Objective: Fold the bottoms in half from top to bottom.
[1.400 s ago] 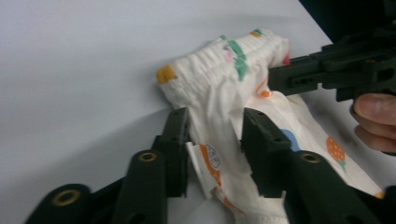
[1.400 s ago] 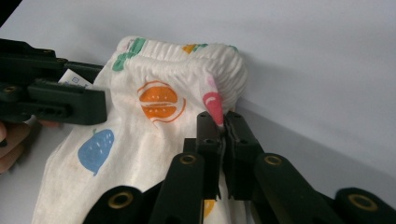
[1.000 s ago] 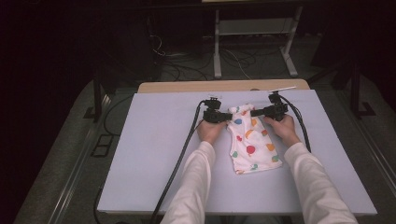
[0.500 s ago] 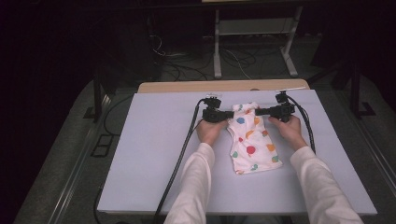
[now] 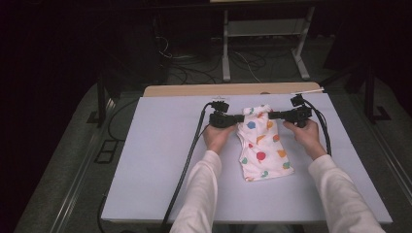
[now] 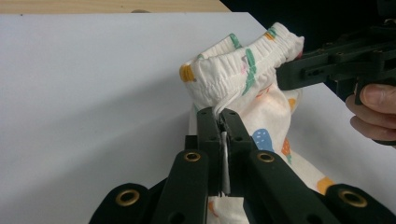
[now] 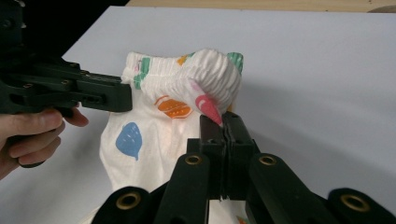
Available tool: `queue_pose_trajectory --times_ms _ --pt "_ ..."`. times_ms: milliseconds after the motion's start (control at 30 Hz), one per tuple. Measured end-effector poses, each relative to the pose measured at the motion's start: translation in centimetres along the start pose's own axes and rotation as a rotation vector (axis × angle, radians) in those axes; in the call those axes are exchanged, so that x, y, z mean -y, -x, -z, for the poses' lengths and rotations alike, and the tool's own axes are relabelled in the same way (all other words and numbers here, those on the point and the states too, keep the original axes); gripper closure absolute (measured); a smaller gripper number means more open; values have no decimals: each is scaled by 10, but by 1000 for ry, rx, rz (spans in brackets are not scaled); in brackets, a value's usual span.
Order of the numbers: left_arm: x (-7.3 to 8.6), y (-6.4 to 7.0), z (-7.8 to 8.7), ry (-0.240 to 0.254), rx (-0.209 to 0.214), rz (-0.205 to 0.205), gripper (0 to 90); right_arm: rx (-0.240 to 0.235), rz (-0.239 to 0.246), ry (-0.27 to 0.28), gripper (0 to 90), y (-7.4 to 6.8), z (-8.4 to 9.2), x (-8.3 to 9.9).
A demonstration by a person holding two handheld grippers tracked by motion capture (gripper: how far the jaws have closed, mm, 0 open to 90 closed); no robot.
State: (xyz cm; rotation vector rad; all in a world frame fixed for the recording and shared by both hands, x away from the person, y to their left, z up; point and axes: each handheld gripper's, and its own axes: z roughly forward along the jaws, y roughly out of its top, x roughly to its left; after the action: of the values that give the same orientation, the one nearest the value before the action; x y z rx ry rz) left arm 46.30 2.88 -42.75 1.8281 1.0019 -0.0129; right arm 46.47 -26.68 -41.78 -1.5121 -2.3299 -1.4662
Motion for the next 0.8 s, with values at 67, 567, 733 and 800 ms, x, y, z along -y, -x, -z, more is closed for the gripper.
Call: queue_pose_trajectory --times_ms 67,567,733,800 --pt "0 3 3 4 7 -10 875 3 11 2 874 -1 2 2" --pt "7 22 8 25 85 -29 874 -25 13 43 874 -4 19 17" --pt "9 23 12 26 92 -24 875 -35 1 55 874 -5 23 26" --pt "11 24 13 25 97 -23 875 -40 -5 60 874 -6 23 29"
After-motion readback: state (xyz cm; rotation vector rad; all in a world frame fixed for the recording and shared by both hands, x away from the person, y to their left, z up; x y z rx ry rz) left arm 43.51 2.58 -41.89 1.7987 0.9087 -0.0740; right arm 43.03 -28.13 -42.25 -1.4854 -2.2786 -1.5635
